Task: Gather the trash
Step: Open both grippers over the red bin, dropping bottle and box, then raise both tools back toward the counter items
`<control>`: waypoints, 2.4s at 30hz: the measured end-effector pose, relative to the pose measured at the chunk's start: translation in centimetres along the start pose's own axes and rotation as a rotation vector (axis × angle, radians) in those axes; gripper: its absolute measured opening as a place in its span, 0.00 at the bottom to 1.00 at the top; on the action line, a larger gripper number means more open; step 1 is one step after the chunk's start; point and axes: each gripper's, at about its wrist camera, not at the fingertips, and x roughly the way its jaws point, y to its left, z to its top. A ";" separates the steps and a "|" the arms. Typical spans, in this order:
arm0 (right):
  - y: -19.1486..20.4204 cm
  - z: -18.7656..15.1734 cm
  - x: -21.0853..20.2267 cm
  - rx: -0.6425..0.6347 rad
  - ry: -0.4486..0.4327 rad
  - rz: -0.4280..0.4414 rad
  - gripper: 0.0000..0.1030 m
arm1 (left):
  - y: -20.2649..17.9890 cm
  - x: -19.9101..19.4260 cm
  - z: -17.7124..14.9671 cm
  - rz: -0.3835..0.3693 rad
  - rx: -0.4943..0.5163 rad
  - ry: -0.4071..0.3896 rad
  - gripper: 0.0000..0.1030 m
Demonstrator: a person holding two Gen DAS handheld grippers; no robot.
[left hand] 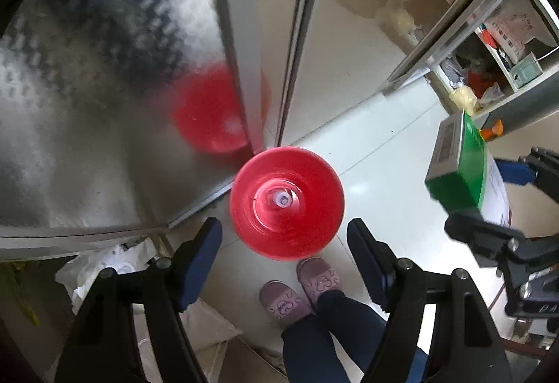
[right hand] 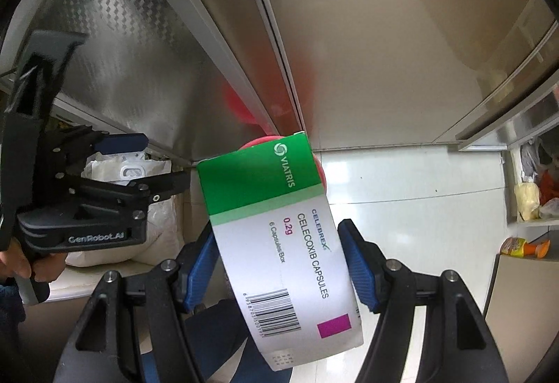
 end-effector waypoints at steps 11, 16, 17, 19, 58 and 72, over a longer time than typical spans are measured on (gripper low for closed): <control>2.0 1.8 1.1 -0.112 -0.027 0.032 0.63 | 4.2 0.5 -1.0 -0.024 -0.125 -0.042 1.00; 2.0 2.1 3.1 -0.133 0.001 0.050 0.63 | 5.3 1.5 -1.6 0.009 -0.148 -0.009 1.00; 2.0 2.2 3.4 -0.139 0.008 0.052 0.63 | 5.5 1.6 -1.7 0.021 -0.153 -0.003 1.00; 2.1 2.2 4.0 -0.158 0.018 0.052 0.64 | 5.7 1.7 -1.9 0.037 -0.161 0.005 1.00; 3.1 4.8 -24.8 -0.121 -0.204 -0.046 0.99 | 0.6 -28.9 1.0 -0.029 -0.135 -0.192 1.00; 5.7 6.0 -36.5 -0.270 -0.452 -0.097 0.99 | -1.4 -39.7 3.9 -0.003 -0.095 -0.333 1.00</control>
